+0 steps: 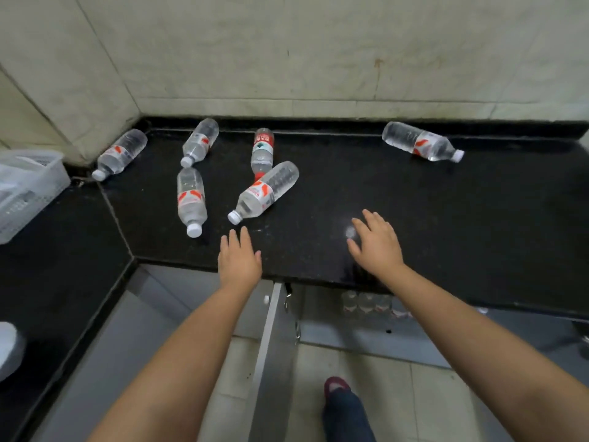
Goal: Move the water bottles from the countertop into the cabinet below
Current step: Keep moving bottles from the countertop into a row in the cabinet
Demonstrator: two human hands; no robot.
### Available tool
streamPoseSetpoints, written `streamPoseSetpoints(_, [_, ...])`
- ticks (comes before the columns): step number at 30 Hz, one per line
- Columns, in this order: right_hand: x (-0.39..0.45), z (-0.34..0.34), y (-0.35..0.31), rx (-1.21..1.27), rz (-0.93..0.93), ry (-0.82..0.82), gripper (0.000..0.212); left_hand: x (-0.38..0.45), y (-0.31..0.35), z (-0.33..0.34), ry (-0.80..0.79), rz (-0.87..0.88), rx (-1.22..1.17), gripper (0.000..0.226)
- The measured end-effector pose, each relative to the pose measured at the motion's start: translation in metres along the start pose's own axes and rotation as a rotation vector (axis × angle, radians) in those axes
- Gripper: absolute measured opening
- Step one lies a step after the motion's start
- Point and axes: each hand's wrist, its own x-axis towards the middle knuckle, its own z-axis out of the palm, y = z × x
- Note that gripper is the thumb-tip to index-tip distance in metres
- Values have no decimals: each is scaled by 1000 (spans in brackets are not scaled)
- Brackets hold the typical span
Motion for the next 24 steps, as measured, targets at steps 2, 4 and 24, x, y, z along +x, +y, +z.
streamPoseSetpoints(2, [39, 9, 5, 20, -21, -17, 51, 41, 16, 11, -20, -95, -24, 65])
streamPoseSetpoints(4, [78, 20, 11, 62, -36, -23, 50, 84, 26, 19, -25, -142, 46, 65])
streamPoseSetpoints(24, [247, -8, 116, 29, 95, 61, 49, 195, 200, -34, 108, 725, 42, 37])
